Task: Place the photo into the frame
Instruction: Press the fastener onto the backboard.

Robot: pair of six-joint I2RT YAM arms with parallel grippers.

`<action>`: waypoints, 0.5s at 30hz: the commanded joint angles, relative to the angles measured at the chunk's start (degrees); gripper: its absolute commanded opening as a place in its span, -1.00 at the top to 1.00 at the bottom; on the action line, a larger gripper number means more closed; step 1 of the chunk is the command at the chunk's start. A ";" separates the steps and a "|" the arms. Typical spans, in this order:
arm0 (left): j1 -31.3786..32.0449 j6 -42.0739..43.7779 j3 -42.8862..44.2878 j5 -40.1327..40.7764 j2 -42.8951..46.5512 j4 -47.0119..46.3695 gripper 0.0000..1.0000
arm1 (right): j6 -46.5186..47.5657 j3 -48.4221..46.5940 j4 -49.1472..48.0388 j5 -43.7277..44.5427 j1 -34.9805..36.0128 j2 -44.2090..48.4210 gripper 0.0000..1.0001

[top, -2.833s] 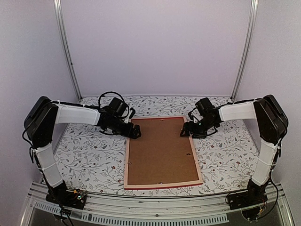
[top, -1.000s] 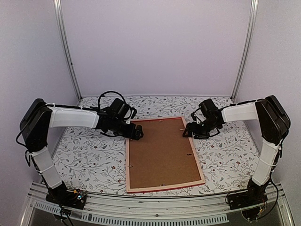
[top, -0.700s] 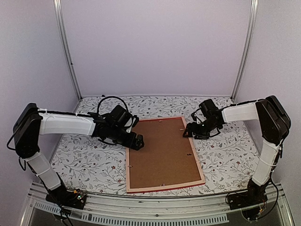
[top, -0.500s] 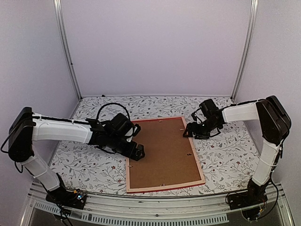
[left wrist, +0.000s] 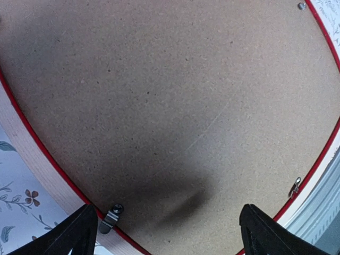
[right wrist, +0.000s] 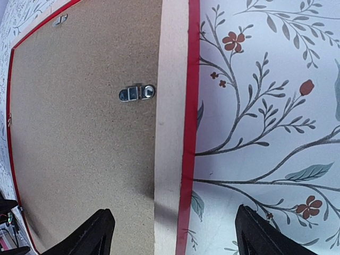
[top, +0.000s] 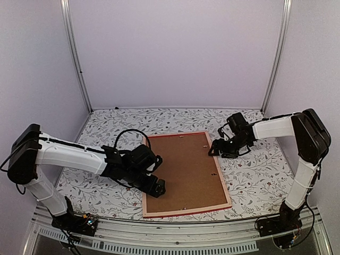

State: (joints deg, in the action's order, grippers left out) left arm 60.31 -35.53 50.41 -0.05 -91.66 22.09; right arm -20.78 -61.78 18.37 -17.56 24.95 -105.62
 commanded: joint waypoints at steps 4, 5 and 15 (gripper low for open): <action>3.23 -4.05 -2.07 1.55 -0.91 0.64 -0.90 | 0.04 0.78 -0.44 0.62 -0.27 2.35 -0.65; 3.54 -4.34 -2.19 1.43 -0.96 0.61 -0.90 | 0.03 0.78 -0.52 0.60 -0.33 2.35 -0.65; 7.19 -6.38 -0.92 1.04 -2.05 2.23 -0.89 | -0.44 1.90 -1.35 0.06 -0.34 2.27 -0.65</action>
State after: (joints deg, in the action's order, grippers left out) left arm 65.91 -39.92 49.84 2.02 -92.36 21.26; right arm -20.80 -60.84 18.15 -17.52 24.95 -104.97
